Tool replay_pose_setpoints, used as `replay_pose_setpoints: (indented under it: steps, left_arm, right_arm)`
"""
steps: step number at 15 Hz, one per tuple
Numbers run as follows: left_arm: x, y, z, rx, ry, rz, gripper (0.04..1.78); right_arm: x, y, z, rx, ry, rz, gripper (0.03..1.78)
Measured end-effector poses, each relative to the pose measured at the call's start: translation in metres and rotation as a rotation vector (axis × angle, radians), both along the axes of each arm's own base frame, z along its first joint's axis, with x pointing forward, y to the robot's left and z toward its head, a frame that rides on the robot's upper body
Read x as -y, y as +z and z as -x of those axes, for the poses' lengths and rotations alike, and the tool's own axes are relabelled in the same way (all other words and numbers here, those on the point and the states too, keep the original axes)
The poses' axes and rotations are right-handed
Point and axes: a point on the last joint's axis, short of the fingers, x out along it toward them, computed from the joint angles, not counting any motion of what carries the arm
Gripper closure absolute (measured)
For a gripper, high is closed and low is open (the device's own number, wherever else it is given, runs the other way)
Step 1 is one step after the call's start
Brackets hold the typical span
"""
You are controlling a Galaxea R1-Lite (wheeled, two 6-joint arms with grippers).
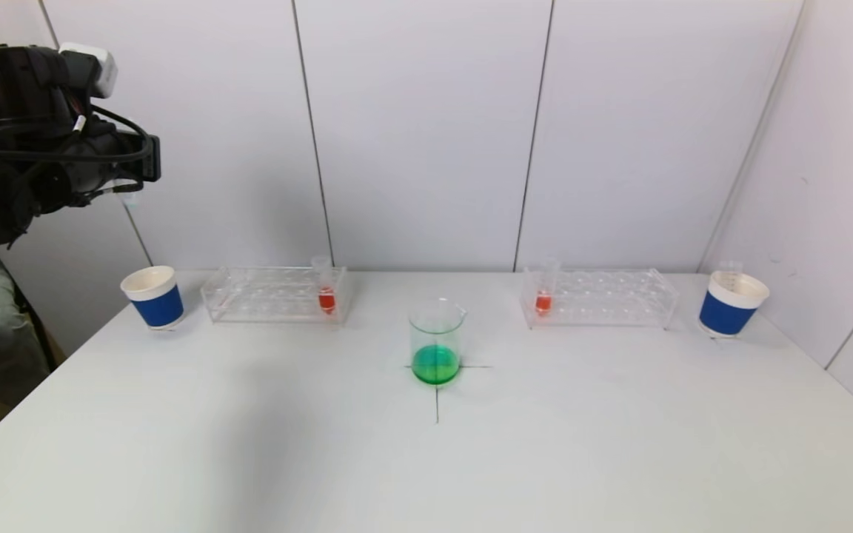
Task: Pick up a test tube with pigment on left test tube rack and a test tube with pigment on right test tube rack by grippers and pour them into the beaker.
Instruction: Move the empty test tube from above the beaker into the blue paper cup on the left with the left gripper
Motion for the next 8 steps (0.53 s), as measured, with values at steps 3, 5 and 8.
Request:
replay_pose_setpoints:
  steps: [3,5,8]
  left_arm:
    - [-0.017,-0.015,0.004,-0.010,0.050,0.032,1.37]
    - [-0.029,-0.025,0.006,-0.011,0.082,0.043,1.37]
    - [-0.042,-0.042,0.004,-0.012,0.119,0.068,1.37]
  right_arm:
    - [0.000,0.000,0.000,0.000,0.000,0.000,0.05]
    - [0.000,0.000,0.000,0.000,0.000,0.000,0.05]
    - [0.000,0.000,0.000,0.000,0.000,0.000,0.05]
